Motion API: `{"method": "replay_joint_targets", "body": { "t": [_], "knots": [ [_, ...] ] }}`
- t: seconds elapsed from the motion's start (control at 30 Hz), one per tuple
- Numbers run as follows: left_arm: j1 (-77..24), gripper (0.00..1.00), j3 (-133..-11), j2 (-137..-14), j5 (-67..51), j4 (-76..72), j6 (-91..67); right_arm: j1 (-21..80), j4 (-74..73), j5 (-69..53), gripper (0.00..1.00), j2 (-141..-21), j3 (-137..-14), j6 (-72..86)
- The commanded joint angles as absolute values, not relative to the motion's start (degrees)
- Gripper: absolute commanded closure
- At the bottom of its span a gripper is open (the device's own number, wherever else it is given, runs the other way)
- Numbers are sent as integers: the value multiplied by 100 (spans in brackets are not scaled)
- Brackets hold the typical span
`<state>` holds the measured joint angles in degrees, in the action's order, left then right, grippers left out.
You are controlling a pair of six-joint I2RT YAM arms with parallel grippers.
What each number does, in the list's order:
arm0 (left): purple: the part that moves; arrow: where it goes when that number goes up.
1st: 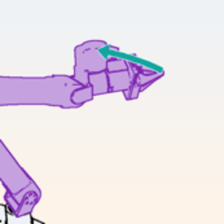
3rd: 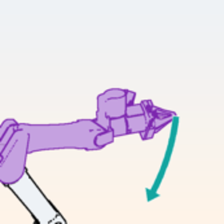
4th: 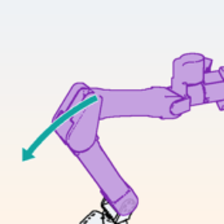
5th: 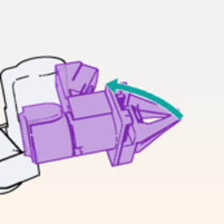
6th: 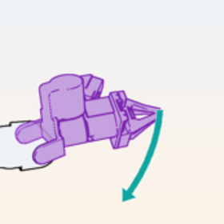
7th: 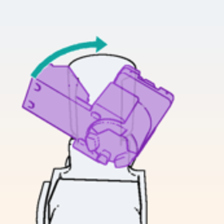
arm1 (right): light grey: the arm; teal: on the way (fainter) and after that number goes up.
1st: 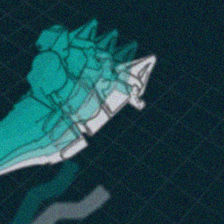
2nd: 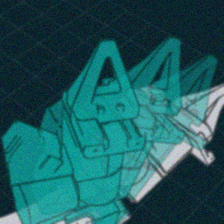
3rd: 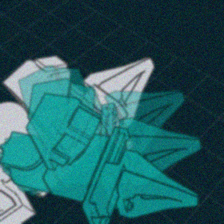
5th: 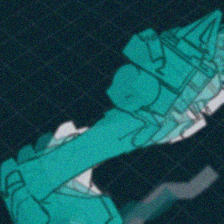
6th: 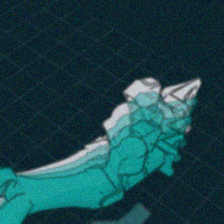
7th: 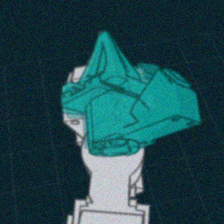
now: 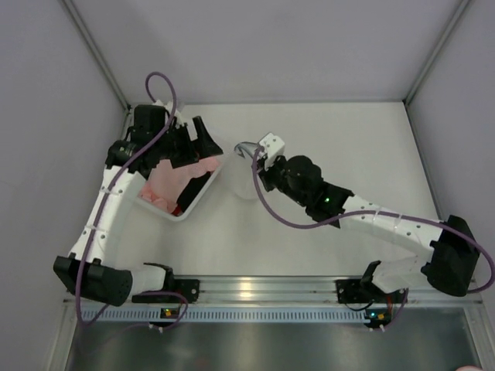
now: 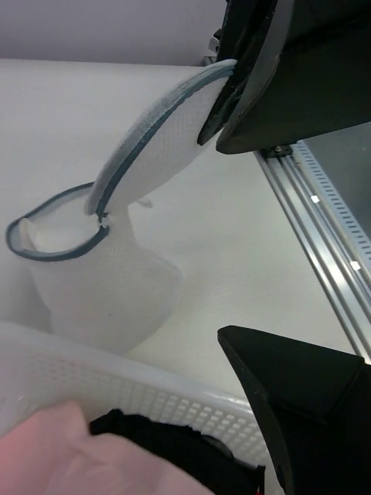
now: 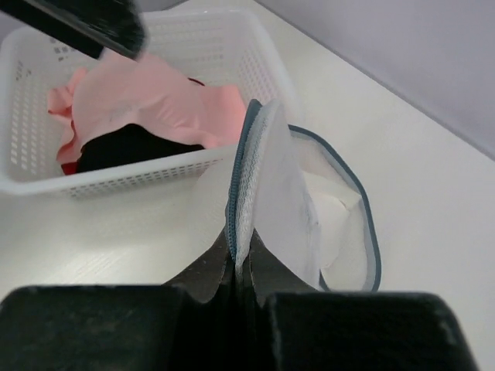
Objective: Place the bra in the laundry bag and zip it closed
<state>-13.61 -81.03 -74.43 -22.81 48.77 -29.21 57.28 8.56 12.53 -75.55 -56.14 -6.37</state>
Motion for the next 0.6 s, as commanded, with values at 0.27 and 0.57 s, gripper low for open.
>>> {"method": "replay_joint_targets", "body": {
  "t": [0.27, 0.57],
  "knots": [
    [-1222, 7, -7156, -6601, -2381, 3957, -3031, 4580, 879, -174, 100, -7997, -6020, 1441],
    [-1950, 14, -5740, -6258, -2110, 2356, -3787, 3824, 844, -1344, 100, -8612, -6608, 1855]
  ]
}}
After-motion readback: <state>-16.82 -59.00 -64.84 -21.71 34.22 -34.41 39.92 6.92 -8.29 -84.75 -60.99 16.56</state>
